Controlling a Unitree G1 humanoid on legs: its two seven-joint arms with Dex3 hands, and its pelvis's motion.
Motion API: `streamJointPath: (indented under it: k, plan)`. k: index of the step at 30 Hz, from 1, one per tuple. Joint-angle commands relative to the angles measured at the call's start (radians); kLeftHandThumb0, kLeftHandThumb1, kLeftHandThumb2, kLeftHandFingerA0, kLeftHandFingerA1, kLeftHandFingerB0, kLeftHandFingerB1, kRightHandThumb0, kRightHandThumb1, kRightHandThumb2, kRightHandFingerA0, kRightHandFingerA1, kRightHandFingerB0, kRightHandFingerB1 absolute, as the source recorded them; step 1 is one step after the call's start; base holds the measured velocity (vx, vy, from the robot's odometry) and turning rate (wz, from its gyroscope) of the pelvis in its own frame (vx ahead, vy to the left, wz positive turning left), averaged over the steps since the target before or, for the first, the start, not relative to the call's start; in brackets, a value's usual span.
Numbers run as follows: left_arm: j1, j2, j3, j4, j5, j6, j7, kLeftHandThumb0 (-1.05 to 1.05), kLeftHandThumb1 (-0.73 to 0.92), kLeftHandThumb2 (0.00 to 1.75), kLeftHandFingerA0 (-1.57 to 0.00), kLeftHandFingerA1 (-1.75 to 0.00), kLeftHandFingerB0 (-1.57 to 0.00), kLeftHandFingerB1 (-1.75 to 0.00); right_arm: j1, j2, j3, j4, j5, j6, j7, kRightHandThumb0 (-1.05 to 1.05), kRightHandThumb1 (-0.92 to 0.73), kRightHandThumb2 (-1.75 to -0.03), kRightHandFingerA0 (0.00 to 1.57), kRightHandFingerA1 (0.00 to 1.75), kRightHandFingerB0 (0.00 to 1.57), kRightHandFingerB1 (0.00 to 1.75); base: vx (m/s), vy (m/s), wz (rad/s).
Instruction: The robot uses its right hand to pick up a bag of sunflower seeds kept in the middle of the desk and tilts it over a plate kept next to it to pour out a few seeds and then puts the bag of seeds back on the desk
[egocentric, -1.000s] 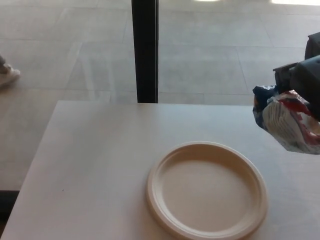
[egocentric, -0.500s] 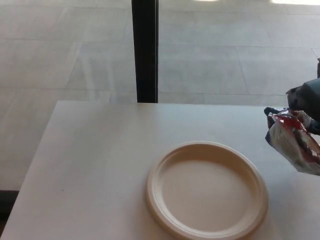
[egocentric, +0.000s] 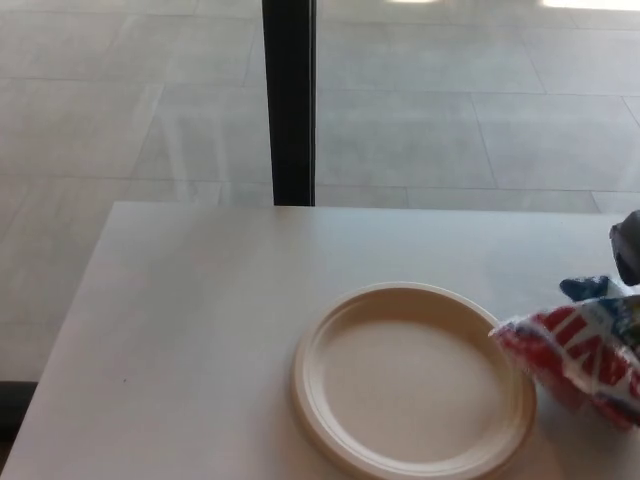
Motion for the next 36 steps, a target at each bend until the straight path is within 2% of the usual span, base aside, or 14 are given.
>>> streamJointPath:
  k: [1,2,3,4,12,13,17,18,23,24,26,27,28,36]
  plan:
    - [0.007,0.005,0.005,-0.005,-0.008,-0.001,0.002,-0.72,0.48,0.90,-0.48,-0.63,-0.43,-0.53,-0.003,0.000,0.067,-0.065,-0.141,0.137,0.318,-0.43,-0.68,-0.60,0.86,1.47,0.59,0.58,0.00,0.000,0.00]
    - [0.007,0.003,0.006,-0.005,-0.010,-0.002,0.000,-0.71,0.63,0.59,-0.51,-0.56,-0.49,-0.40,-0.005,0.009,0.075,-0.063,-0.142,0.145,0.346,-0.45,-0.69,-0.63,0.83,1.42,0.53,0.55,0.00,0.000,0.00]
    - [0.005,0.004,0.007,-0.004,-0.009,0.001,0.006,-0.71,0.49,0.90,-0.49,-0.63,-0.44,-0.53,-0.004,0.025,0.078,-0.056,-0.120,0.156,0.377,-0.45,-0.72,-0.61,0.81,1.22,0.48,0.53,0.00,0.000,0.00]
    - [0.003,0.005,0.004,0.000,-0.006,0.003,0.011,-0.70,0.64,0.59,-0.53,-0.54,-0.48,-0.39,0.005,0.035,0.072,-0.063,-0.094,0.166,0.388,-0.45,-0.73,-0.62,0.81,1.26,0.50,0.56,0.00,0.000,0.00]
    - [0.006,0.001,0.020,-0.004,-0.024,0.004,-0.011,-0.68,0.64,0.59,-0.52,-0.57,-0.51,-0.40,0.054,0.099,-0.007,-0.004,0.020,0.205,0.261,-0.36,-0.75,-0.67,0.75,1.42,0.52,0.62,0.00,0.000,0.00]
    - [0.008,0.001,0.012,-0.004,-0.014,-0.006,-0.002,-0.71,0.49,0.90,-0.49,-0.63,-0.44,-0.53,0.062,0.101,-0.025,0.004,0.035,0.197,0.229,-0.36,-0.77,-0.70,0.76,1.46,0.56,0.67,0.00,0.000,0.00]
    - [0.005,0.003,0.014,-0.001,-0.013,-0.005,-0.001,-0.71,0.49,0.91,-0.49,-0.63,-0.44,-0.53,0.111,0.043,-0.118,0.043,0.145,-0.014,0.024,-0.32,-0.68,-0.71,0.73,1.46,0.63,0.88,0.00,0.000,0.00]
    - [0.005,0.004,0.012,-0.002,-0.011,-0.006,0.000,-0.73,0.65,0.59,-0.52,-0.57,-0.50,-0.40,0.113,0.028,-0.132,0.058,0.160,-0.046,0.003,-0.33,-0.70,-0.67,0.71,1.45,0.45,0.61,0.00,0.000,0.00]
    - [0.010,0.005,0.006,-0.006,-0.005,-0.010,0.004,-0.73,0.64,0.60,-0.49,-0.55,-0.47,-0.42,0.119,-0.079,-0.206,0.108,0.232,-0.183,-0.028,-0.28,-0.67,-0.64,0.66,1.48,0.33,0.39,0.00,0.000,0.00]
    - [0.008,0.003,0.010,-0.004,-0.009,-0.004,0.007,-0.74,0.49,0.90,-0.47,-0.62,-0.41,-0.54,0.117,-0.111,-0.215,0.123,0.248,-0.219,-0.017,-0.26,-0.66,-0.61,0.53,1.40,0.28,0.32,0.00,0.000,0.00]
    - [0.010,0.005,0.002,-0.002,0.001,-0.009,0.009,-0.72,0.64,0.60,-0.50,-0.52,-0.45,-0.42,0.130,-0.154,-0.231,0.144,0.271,-0.288,-0.046,-0.25,-0.64,-0.57,0.43,1.14,0.20,0.27,0.00,0.000,0.00]
    - [0.009,0.006,0.006,-0.003,-0.005,-0.002,0.008,-0.73,0.49,0.91,-0.48,-0.63,-0.42,-0.55,0.140,-0.177,-0.227,0.175,0.265,-0.344,-0.107,-0.19,-0.40,-0.89,0.41,0.74,0.07,0.48,0.00,0.000,0.00]
    - [0.012,0.004,0.008,-0.004,-0.007,-0.002,0.015,-0.73,0.64,0.58,-0.53,-0.56,-0.49,-0.43,0.141,-0.194,-0.218,0.198,0.261,-0.389,-0.146,-0.21,-0.40,-0.89,0.24,0.62,0.02,0.47,0.00,0.000,0.00]
    - [0.012,0.003,0.015,0.004,-0.015,0.004,0.003,-0.69,0.63,0.59,-0.52,-0.55,-0.51,-0.43,0.169,-0.245,-0.186,0.216,0.268,-0.527,-0.216,-0.33,-0.50,-0.61,0.07,0.49,0.09,0.36,0.00,0.000,0.00]
